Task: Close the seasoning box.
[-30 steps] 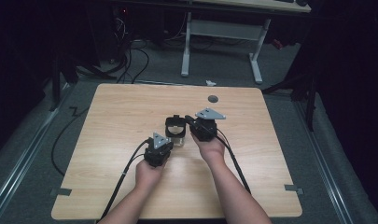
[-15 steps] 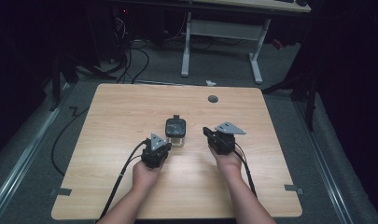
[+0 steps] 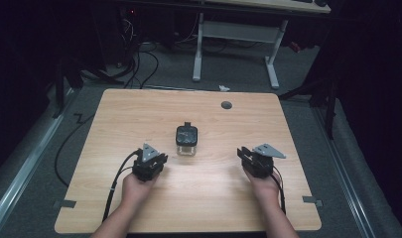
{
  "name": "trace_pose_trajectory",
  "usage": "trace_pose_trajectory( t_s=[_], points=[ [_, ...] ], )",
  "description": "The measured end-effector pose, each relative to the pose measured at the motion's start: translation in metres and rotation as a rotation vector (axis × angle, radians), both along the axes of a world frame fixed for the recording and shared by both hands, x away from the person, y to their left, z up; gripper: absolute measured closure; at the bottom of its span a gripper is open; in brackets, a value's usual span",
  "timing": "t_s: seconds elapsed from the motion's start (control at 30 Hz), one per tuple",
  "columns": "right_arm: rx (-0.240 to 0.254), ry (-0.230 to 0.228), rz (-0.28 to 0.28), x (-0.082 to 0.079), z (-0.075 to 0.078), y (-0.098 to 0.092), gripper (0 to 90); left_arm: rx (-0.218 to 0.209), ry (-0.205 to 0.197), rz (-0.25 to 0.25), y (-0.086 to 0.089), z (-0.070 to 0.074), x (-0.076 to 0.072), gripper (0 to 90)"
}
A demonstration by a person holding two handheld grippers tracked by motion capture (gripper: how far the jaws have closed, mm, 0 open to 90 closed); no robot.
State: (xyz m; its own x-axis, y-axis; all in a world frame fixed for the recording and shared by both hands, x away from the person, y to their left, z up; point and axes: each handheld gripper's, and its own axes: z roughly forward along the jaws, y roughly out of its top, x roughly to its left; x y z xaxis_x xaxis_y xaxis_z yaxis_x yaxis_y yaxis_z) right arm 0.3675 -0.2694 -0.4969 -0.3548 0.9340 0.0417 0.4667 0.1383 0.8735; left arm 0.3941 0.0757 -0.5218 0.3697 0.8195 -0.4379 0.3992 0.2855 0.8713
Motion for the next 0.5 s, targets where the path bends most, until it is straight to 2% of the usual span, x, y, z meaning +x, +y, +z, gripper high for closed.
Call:
trace_pose_trajectory(
  t_s=[0.1, 0.13, 0.27, 0.3, 0.33, 0.37, 0.4, 0.43, 0.47, 0.5],
  points=[
    [-0.001, 0.013, -0.048, -0.014, -0.007, -0.020, 67.5, 0.010, 0.007, 0.020, 0.017, 0.000, 0.002, 77.3],
    [-0.001, 0.013, -0.048, -0.014, -0.007, -0.020, 67.5, 0.010, 0.004, 0.027, 0.024, 0.001, 0.001, 76.0],
    [-0.002, 0.025, -0.079, -0.031, -0.014, -0.034, 60.0, 0.037, -0.013, 0.070, 0.054, 0.000, -0.005, 70.5],
    [-0.003, 0.026, -0.083, -0.037, -0.016, -0.038, 56.6, 0.045, -0.008, 0.079, 0.065, 0.000, -0.011, 67.0],
    [-0.001, 0.031, -0.102, -0.059, -0.019, -0.044, 52.3, 0.049, -0.021, 0.094, 0.074, -0.002, -0.019, 61.1],
    [-0.001, 0.031, -0.102, -0.059, -0.019, -0.044, 52.3, 0.060, -0.043, 0.111, 0.081, -0.004, -0.027, 61.1],
    [0.003, 0.023, -0.112, -0.069, -0.021, -0.046, 52.4, 0.064, -0.072, 0.149, 0.091, -0.008, -0.039, 60.5],
    [0.007, 0.002, -0.128, -0.085, -0.023, -0.049, 52.6, 0.056, -0.063, 0.164, 0.097, -0.010, -0.045, 60.7],
    [0.012, 0.005, -0.137, -0.093, -0.025, -0.051, 52.5, 0.020, -0.022, 0.176, 0.105, -0.009, -0.050, 60.9],
    [0.003, 0.016, -0.136, -0.099, -0.025, -0.053, 52.0, -0.007, -0.018, 0.182, 0.110, -0.008, -0.052, 60.5]
  ],
)
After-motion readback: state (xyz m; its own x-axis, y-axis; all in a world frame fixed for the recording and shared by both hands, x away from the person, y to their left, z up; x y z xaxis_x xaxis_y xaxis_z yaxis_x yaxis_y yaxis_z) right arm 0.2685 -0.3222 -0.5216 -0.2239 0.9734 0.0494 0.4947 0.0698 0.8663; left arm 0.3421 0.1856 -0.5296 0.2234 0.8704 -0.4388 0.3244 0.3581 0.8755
